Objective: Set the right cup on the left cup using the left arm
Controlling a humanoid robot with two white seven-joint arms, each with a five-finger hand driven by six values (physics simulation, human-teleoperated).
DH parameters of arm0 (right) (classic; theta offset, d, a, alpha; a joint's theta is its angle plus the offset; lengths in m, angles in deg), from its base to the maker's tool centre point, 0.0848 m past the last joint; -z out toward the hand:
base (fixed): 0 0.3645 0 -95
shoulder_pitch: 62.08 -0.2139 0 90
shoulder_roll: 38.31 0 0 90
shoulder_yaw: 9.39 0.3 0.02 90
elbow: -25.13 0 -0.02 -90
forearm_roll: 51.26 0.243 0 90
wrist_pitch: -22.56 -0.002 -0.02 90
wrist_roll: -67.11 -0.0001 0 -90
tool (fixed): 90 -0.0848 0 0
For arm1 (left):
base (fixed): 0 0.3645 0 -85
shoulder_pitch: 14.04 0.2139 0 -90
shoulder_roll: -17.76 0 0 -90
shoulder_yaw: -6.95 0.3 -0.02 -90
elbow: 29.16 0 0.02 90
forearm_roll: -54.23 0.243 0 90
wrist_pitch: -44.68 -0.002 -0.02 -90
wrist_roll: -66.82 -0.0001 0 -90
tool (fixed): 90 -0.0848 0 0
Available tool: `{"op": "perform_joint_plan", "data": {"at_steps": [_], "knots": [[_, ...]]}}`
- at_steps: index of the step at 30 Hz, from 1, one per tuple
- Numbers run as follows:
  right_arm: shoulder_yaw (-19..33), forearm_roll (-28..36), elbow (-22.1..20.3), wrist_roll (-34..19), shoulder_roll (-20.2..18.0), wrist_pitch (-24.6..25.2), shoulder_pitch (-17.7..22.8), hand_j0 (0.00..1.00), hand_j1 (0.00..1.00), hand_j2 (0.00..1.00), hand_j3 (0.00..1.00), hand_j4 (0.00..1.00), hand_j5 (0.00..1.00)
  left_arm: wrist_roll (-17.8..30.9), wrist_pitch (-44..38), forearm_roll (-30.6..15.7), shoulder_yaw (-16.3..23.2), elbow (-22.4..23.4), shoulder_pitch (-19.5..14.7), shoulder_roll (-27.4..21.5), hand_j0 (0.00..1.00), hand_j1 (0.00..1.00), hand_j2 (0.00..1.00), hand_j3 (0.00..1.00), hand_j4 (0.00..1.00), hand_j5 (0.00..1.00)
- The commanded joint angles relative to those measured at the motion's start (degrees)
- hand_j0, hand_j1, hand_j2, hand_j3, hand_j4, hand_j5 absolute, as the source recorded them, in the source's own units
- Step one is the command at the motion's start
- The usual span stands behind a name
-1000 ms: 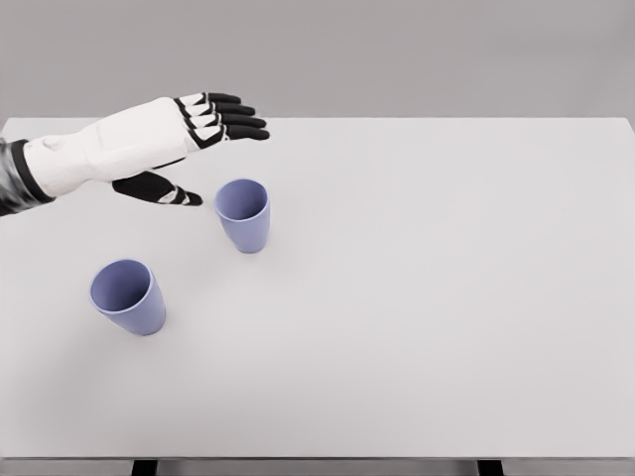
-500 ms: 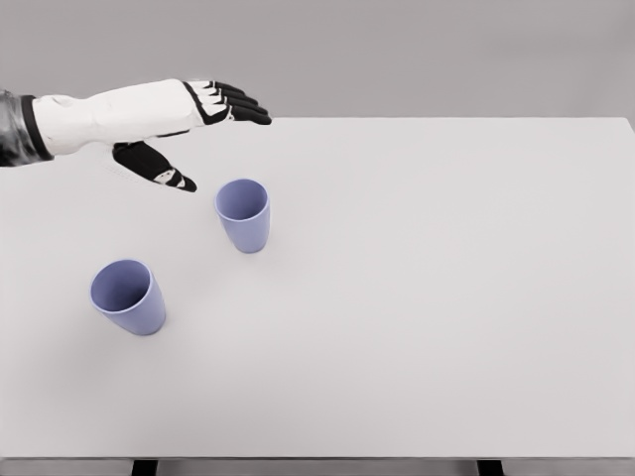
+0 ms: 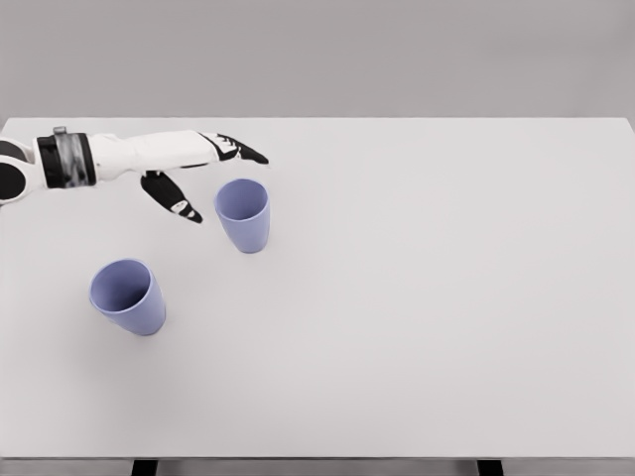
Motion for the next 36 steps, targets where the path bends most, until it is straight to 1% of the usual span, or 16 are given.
{"op": "perform_joint_plan", "data": {"at_steps": [1,5,7,8,24,27,31,36], "knots": [[0.0,-0.1,0.0,0.0,0.0,-0.1,0.0,1.00,1.00,1.00,1.00,1.00,1.00,-0.1,-0.1,-0.2,0.0,3.9,0.0,0.6,1.00,1.00,1.00,1.00,1.00,1.00],[0.0,-0.1,0.0,0.0,0.0,0.0,0.0,1.00,1.00,1.00,1.00,1.00,1.00,0.2,-0.1,0.0,0.1,5.7,-0.1,2.9,1.00,1.00,1.00,1.00,1.00,1.00],[0.0,-0.1,0.0,0.0,0.0,0.0,0.0,1.00,1.00,1.00,1.00,1.00,1.00,0.1,-0.1,3.1,0.0,6.1,0.0,4.6,1.00,1.00,1.00,1.00,1.00,1.00],[0.0,-0.1,0.0,0.0,0.0,0.0,0.0,1.00,1.00,1.00,1.00,1.00,1.00,0.1,-0.1,3.2,0.0,6.6,0.1,5.2,1.00,1.00,1.00,1.00,1.00,1.00],[0.0,-0.1,0.0,0.0,0.0,0.0,0.0,1.00,1.00,1.00,1.00,1.00,1.00,-0.1,-0.1,3.3,-0.1,6.7,0.4,4.6,1.00,1.00,1.00,1.00,1.00,1.00],[0.0,-0.1,0.0,0.0,0.0,-0.1,0.0,1.00,1.00,1.00,1.00,1.00,1.00,0.0,-0.1,3.3,0.0,6.1,0.6,4.8,1.00,1.00,1.00,1.00,1.00,1.00],[0.0,-0.1,0.0,0.0,0.0,0.0,0.0,1.00,1.00,1.00,1.00,1.00,1.00,-0.1,-0.1,3.2,0.0,3.9,0.8,4.6,1.00,1.00,1.00,1.00,1.00,1.00],[0.0,-0.1,0.0,0.0,0.0,0.0,0.0,1.00,1.00,1.00,1.00,1.00,1.00,-1.5,-0.1,3.5,0.2,4.9,1.1,4.6,1.00,1.00,1.00,1.00,1.00,1.00]]}}
